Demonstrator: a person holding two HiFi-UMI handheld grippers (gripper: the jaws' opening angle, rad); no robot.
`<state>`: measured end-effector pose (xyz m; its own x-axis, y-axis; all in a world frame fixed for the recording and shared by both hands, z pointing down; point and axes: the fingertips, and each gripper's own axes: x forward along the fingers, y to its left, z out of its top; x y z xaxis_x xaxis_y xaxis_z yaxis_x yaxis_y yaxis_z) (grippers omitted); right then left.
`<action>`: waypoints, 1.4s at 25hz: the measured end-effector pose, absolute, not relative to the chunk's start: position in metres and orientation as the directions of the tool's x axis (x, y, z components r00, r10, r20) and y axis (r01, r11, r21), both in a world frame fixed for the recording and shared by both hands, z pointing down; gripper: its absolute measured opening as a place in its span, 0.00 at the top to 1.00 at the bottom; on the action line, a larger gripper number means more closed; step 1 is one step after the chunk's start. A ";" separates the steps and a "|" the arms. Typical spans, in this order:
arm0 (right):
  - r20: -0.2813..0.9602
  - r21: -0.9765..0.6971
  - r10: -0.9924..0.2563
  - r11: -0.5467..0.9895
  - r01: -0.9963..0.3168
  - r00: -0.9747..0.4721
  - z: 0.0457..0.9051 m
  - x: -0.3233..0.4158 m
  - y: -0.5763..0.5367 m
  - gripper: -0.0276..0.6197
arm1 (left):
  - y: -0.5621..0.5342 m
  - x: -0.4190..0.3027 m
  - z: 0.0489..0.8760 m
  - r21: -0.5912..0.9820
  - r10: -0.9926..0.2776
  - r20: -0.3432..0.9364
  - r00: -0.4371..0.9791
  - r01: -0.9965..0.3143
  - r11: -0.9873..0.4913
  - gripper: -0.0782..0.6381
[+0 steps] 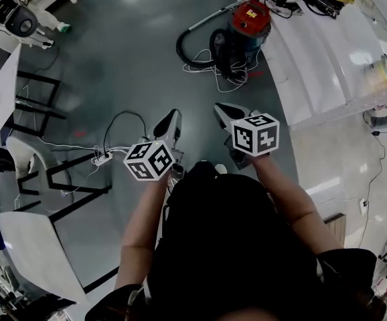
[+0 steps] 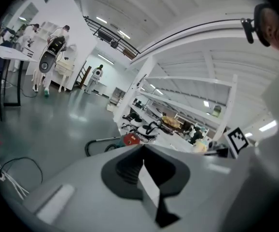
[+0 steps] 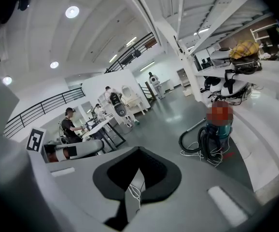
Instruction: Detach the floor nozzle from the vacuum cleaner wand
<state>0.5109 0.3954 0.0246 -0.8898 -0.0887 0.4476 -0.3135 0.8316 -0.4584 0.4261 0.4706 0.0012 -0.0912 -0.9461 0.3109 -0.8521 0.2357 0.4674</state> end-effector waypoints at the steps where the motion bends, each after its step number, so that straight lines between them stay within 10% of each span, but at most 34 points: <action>1: 0.449 -0.460 -0.088 0.831 -0.314 -0.889 0.025 0.511 0.394 0.96 | 0.470 0.427 0.004 0.466 -0.942 0.324 -0.081 -0.854 0.234 0.88; 35: 0.402 -0.473 -0.178 0.799 -0.371 -0.898 0.024 0.247 0.310 0.96 | 0.409 0.132 0.019 0.499 -0.925 0.379 0.028 -0.848 0.179 0.88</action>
